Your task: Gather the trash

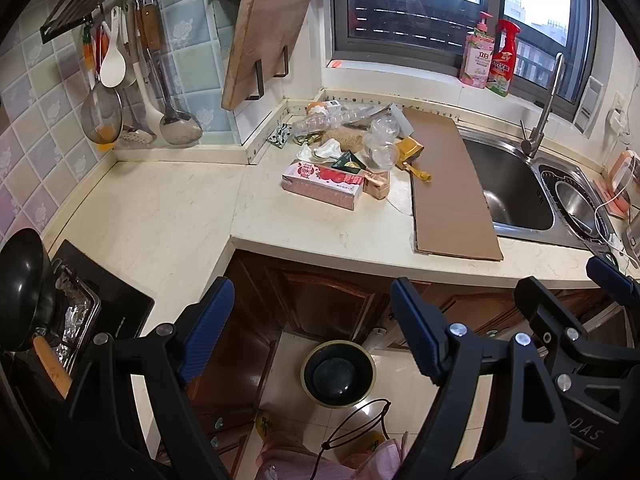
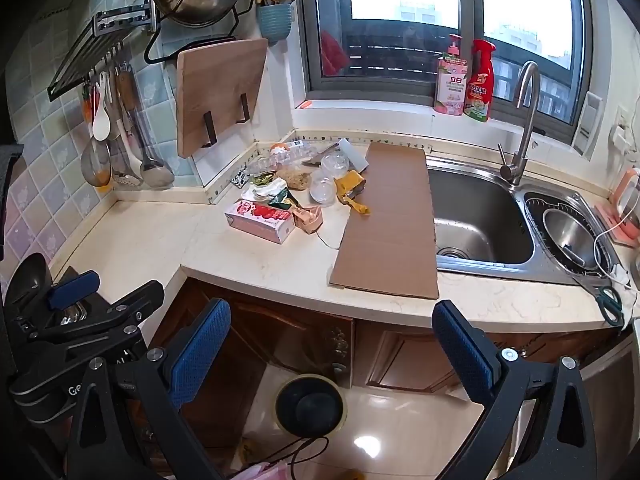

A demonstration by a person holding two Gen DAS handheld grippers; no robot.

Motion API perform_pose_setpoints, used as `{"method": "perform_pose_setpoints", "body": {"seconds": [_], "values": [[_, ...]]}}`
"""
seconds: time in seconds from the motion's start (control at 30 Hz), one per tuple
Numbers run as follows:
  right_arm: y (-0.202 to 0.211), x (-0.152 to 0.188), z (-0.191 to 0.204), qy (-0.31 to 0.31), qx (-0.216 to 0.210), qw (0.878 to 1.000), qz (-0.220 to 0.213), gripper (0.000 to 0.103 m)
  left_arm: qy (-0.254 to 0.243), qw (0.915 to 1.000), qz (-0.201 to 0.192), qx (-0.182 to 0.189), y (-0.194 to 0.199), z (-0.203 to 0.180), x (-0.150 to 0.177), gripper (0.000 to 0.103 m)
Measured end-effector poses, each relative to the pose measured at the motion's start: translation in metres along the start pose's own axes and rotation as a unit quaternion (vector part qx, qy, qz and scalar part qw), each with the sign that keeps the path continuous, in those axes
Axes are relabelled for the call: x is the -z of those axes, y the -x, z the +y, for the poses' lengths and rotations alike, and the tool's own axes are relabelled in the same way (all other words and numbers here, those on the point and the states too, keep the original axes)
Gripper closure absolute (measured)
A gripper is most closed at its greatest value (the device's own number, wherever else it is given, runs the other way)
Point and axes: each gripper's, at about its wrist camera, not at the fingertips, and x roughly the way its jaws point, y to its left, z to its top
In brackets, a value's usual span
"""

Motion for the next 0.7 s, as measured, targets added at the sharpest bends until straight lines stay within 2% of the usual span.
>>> {"method": "perform_pose_setpoints", "body": {"seconds": [0.7], "values": [[0.014,0.005,0.007,0.003,-0.009,1.000,-0.014,0.001,0.007,0.9998,-0.018,-0.001,0.015,0.005,0.003,0.025]]}}
